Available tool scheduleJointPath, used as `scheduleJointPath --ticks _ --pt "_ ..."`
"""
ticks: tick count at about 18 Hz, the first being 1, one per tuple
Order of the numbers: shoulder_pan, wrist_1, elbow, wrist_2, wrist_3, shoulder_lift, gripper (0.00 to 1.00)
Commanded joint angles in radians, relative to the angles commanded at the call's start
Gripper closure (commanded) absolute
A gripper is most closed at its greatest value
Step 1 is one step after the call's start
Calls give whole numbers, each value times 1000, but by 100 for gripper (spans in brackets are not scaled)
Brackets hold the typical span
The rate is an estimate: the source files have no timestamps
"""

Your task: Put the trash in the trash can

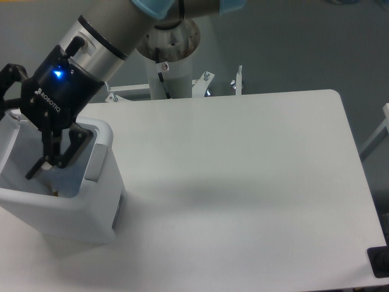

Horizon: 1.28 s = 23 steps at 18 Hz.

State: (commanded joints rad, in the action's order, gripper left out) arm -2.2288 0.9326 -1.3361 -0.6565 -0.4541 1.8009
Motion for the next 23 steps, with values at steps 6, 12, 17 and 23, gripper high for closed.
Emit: scheduleJointPath --ticks 6,12,17,23 --pt "-194 -5 -1 -174 -23 5 0" --pt "-448 3 -81 -370 -289 70 0" --pt "-564 9 -100 -437 -515 152 0" --pt "-535 18 -141 -744 -704 181 0"
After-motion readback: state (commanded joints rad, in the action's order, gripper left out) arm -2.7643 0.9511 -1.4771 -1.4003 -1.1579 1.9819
